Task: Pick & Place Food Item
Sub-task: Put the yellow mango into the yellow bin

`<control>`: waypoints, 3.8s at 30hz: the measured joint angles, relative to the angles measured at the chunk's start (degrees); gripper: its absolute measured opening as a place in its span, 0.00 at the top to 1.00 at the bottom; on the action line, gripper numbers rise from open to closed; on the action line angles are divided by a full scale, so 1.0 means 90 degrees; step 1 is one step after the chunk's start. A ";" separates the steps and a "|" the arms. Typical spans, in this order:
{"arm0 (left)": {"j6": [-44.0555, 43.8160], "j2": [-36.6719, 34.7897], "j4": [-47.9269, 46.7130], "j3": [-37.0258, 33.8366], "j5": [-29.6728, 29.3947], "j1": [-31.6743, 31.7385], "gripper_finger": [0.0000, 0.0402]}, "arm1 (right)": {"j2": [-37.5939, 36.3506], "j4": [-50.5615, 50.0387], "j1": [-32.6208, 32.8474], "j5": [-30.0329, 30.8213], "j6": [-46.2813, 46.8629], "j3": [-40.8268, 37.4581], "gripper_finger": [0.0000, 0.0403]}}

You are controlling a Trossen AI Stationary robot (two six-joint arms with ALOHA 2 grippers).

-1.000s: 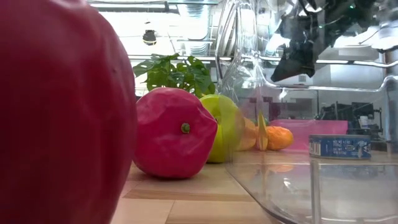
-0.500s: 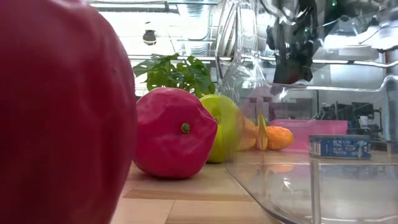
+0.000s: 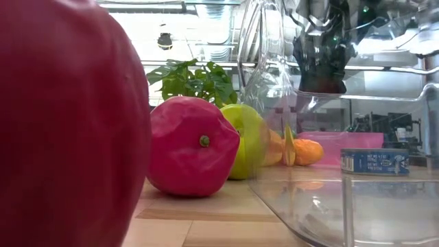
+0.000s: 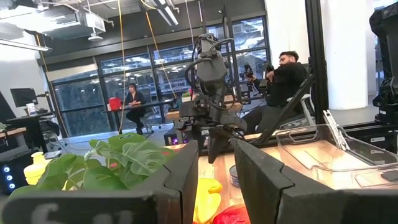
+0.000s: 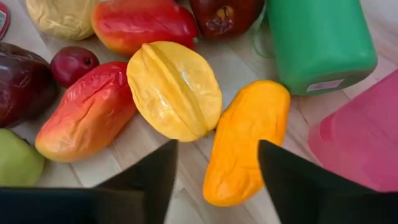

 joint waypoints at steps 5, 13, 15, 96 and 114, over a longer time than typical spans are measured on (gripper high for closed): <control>0.0000 0.0002 0.0000 0.0002 0.0000 0.0002 0.76 | 0.0000 0.0001 0.0000 0.0001 -0.0050 -0.0002 0.26; 0.0000 0.0002 0.0000 0.0001 0.0000 0.0002 0.76 | 0.0000 0.0075 -0.0007 0.0002 -0.0049 -0.0002 0.20; 0.0000 0.0001 0.0000 0.0000 0.0000 0.0001 0.76 | 0.0000 0.0075 -0.0007 0.0002 -0.0051 -0.0002 0.20; 0.0017 0.0001 -0.0002 0.0001 0.0001 -0.0001 0.76 | 0.1328 0.0100 -0.0209 -0.0355 -0.0053 -0.0010 0.17; 0.0000 0.0002 0.0000 0.0000 0.0002 0.0000 0.76 | 0.1326 0.0100 -0.0209 -0.0551 -0.0053 -0.0007 0.17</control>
